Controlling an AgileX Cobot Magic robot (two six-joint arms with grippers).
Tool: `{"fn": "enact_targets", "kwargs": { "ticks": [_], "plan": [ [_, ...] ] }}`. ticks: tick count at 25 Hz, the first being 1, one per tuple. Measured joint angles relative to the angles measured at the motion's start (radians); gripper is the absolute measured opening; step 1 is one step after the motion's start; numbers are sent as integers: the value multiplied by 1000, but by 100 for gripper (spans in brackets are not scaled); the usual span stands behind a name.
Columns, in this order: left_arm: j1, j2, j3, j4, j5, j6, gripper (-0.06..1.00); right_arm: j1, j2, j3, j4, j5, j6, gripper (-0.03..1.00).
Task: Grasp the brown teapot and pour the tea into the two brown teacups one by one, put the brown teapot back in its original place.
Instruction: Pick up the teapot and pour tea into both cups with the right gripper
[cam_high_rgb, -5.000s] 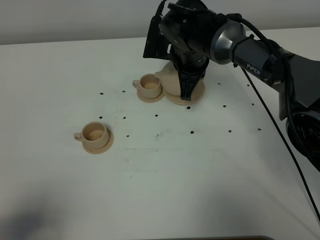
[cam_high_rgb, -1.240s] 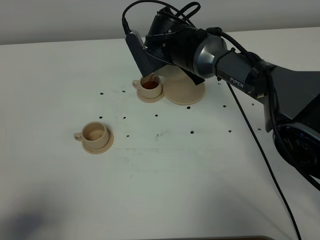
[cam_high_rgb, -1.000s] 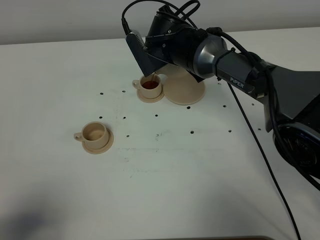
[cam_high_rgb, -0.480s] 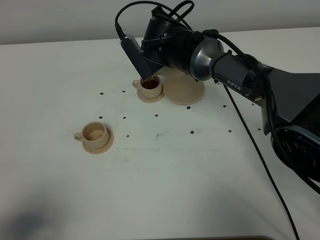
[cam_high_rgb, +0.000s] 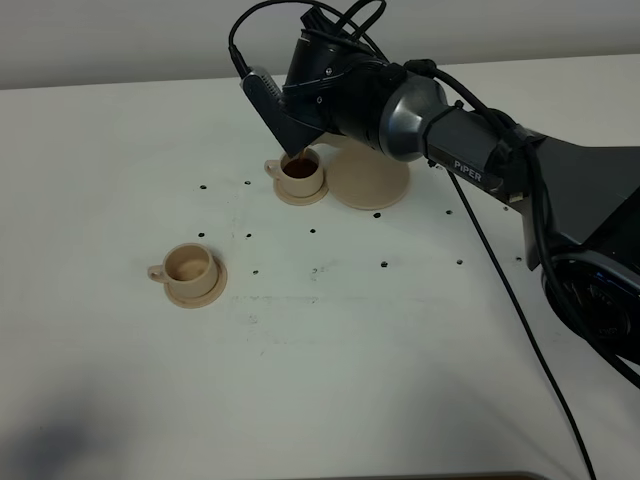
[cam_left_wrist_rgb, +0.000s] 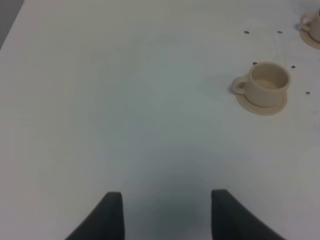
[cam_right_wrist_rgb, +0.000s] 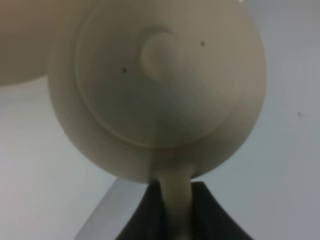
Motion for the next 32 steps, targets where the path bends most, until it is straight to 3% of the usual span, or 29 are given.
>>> {"fn": "enact_targets", "kwargs": {
  "ticks": [22,32],
  "plan": [
    [0,0,0,0,0,0,43,0,0,0,2,1,-22,9],
    [0,0,0,0,0,0,43,0,0,0,85,67,208,9]
  ]
}}
